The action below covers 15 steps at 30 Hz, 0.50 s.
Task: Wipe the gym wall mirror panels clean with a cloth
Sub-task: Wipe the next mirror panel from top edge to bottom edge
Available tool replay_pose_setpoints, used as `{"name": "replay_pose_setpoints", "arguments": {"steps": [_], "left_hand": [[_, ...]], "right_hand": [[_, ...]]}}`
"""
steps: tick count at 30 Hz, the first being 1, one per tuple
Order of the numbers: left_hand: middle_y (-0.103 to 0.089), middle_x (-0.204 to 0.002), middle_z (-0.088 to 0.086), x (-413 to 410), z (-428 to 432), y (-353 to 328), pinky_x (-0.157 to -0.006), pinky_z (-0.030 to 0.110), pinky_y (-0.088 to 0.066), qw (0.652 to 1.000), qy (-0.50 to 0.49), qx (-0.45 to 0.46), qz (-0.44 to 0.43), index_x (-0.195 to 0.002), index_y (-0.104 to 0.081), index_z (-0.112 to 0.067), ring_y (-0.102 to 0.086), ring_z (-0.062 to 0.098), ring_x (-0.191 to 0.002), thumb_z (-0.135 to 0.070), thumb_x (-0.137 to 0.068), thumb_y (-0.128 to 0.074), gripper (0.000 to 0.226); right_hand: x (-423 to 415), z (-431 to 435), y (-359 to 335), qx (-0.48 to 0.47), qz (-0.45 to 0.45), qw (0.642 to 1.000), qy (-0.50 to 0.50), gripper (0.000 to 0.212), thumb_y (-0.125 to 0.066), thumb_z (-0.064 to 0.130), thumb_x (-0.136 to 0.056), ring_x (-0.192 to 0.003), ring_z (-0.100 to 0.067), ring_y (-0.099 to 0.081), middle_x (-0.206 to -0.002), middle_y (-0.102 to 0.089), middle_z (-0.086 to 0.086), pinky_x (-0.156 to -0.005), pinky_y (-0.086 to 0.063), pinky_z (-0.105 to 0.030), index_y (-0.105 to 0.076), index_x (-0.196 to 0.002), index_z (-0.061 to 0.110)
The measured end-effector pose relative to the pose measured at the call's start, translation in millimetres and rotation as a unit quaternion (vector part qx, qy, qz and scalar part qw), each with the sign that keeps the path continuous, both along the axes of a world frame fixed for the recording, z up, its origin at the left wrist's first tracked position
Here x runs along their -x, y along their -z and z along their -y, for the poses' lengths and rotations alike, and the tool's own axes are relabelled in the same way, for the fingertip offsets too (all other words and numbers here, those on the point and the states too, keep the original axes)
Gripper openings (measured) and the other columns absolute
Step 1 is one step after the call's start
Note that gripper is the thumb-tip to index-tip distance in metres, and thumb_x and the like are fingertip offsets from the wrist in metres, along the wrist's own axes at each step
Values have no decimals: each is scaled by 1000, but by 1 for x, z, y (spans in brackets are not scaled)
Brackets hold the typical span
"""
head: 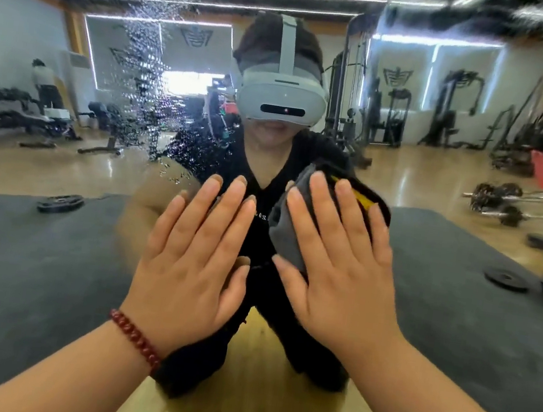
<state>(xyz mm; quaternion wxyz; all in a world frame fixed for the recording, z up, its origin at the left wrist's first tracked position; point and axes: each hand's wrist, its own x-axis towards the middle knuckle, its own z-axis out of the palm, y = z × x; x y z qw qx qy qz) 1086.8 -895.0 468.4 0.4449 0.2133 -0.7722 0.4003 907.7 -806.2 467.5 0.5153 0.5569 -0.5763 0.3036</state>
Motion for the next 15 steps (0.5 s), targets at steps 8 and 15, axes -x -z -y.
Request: {"name": "replay_pose_setpoints", "arguments": {"steps": [8,15], "left_hand": [[-22,-160,10,-2,6,-49,-121,46,-15,999,29,8,-34,-153,-28,-8,-19,31,-149,-34,-99,-44,62],[-26,-160,11,0,11,-45,-122,49,-15,999,-8,35,-31,-153,-31,-6,-22,32,-148,-36,-101,-41,61]], "right_hand": [[13,-4,21,-44,-84,995,19,63,-44,43,-101,-152,-24,-15,-164,-16,-4,-122,-12,-46,-24,-157,23],[3,7,-55,36,-17,999,-21,53,-38,41,-104,-150,-23,-20,-161,-26,-3,-120,-19,-47,-35,-153,22]]}}
